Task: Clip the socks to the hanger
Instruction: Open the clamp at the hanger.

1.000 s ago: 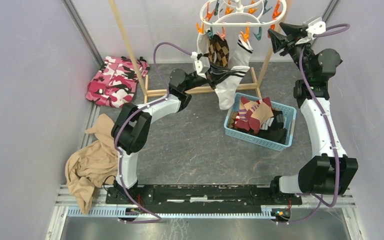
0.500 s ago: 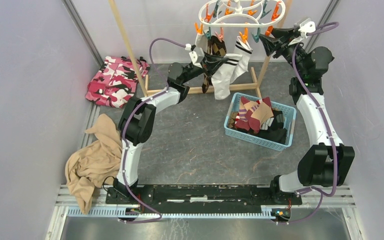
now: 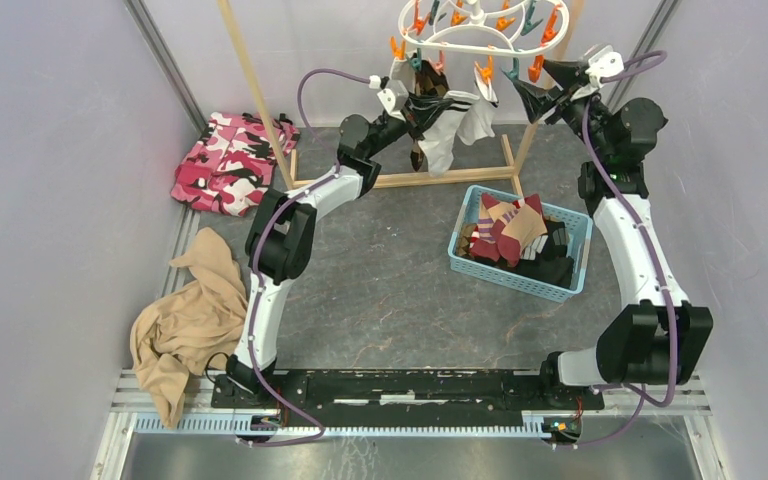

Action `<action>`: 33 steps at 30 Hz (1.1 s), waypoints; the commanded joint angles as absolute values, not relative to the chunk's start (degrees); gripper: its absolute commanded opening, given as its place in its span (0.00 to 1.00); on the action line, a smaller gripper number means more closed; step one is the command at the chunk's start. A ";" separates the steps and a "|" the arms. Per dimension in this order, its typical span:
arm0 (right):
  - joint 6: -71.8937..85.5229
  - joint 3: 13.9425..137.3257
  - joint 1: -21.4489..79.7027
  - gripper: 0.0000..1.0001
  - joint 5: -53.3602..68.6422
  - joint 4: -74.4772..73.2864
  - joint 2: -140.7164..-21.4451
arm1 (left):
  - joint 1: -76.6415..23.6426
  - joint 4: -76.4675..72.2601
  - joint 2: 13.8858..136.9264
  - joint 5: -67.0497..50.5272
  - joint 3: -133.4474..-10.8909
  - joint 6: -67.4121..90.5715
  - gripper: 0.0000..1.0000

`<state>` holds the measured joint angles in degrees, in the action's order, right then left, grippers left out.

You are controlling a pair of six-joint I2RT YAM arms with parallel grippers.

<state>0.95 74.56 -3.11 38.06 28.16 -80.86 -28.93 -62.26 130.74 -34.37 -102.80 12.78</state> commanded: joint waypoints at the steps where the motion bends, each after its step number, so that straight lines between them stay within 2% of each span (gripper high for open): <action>1: -3.87 73.75 -3.70 0.66 35.74 27.69 -76.21 | -28.41 -63.70 130.56 -32.90 -104.80 11.69 0.02; 8: -6.84 69.88 -4.22 0.74 35.43 27.63 -70.70 | -28.26 -64.63 130.50 -33.45 -104.33 12.54 0.02; 11: -6.59 69.57 -4.14 0.74 38.46 27.92 -69.69 | -28.18 -65.32 130.52 -33.82 -104.11 13.25 0.02; 20: -6.37 72.15 -1.13 0.69 44.63 28.18 -71.95 | -27.77 -66.74 130.38 -33.94 -103.55 14.56 0.02; 28: -9.29 75.80 4.83 0.58 39.31 22.82 -76.57 | -27.77 -68.00 130.42 -34.06 -103.05 15.38 0.02; 33: -10.55 75.88 5.01 0.55 34.66 21.75 -77.14 | -27.77 -68.19 130.19 -34.13 -102.93 15.47 0.02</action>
<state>-8.91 73.49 4.93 39.75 21.91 -77.34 -28.01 -64.86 130.74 -34.52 -102.78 13.74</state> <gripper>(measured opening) 0.551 0.042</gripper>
